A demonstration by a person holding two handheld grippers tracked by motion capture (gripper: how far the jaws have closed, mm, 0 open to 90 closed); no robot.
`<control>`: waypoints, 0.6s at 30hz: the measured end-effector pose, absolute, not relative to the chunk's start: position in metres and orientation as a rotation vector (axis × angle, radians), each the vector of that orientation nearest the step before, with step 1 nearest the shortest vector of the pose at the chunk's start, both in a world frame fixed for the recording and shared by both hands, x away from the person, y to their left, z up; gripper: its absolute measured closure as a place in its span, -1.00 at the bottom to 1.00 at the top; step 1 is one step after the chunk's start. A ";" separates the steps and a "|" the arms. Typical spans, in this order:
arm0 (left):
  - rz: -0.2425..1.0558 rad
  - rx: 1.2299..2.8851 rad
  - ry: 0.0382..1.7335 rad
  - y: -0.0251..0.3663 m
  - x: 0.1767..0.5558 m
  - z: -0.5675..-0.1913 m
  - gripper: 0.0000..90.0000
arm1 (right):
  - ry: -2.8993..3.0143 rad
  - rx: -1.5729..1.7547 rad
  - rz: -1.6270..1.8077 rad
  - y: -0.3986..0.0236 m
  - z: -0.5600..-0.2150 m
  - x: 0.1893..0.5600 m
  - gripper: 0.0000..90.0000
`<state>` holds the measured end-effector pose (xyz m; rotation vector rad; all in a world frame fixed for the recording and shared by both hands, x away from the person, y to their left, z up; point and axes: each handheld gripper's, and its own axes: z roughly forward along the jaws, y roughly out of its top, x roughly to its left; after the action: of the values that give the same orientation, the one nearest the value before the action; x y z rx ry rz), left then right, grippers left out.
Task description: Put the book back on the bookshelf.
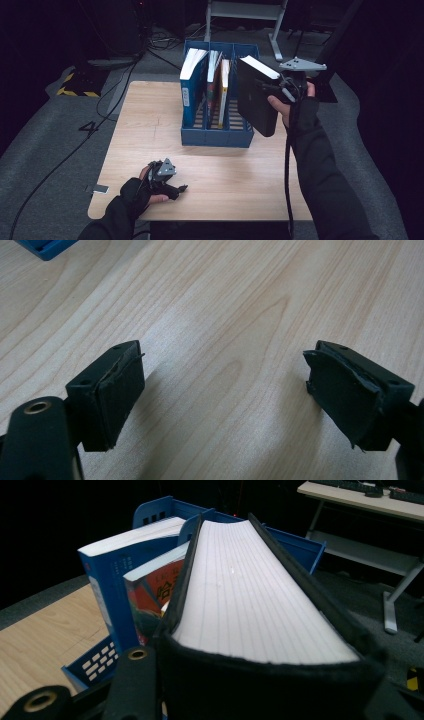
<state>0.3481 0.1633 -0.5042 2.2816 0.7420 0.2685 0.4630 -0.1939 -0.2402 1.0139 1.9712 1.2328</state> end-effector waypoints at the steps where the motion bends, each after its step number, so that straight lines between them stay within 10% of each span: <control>1: 0.269 2.282 0.741 0.163 0.348 -0.504 -0.67 | 1.966 1.026 1.231 -0.193 -0.241 0.467 0.18; 18: 0.269 2.285 0.736 0.163 0.348 -0.504 -0.67 | 1.918 1.104 1.223 -0.180 -0.257 0.498 0.18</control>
<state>0.3482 0.1625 -0.5041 2.2855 0.7363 0.2694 0.4976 -0.1797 -0.2574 1.1042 1.9177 1.2234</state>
